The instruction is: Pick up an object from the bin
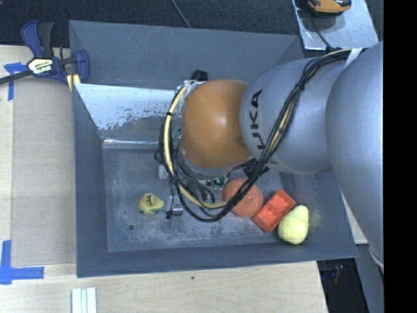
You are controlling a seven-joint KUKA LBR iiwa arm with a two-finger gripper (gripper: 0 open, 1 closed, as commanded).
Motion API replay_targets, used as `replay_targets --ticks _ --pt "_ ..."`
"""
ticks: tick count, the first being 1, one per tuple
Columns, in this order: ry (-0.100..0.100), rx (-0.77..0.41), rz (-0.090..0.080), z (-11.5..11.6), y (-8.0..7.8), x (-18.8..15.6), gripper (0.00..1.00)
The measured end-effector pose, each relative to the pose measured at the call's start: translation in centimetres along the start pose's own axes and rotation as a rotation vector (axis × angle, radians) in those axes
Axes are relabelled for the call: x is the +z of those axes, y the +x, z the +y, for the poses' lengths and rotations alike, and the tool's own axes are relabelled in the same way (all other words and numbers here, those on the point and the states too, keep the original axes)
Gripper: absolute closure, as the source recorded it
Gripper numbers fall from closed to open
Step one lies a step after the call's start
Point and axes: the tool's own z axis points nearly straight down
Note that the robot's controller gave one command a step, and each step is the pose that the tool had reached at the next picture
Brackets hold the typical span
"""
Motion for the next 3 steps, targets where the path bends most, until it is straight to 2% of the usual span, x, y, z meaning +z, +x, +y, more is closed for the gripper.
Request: replay_targets --ticks 1,2,3 --pt "-0.002 0.003 -0.008 0.0 -0.2 -0.5 0.00" --pt "-0.001 0.056 -0.004 0.0 -2.8 7.1 0.00" --pt "-0.009 0.174 -0.023 0.4 -3.4 -1.2 0.00"
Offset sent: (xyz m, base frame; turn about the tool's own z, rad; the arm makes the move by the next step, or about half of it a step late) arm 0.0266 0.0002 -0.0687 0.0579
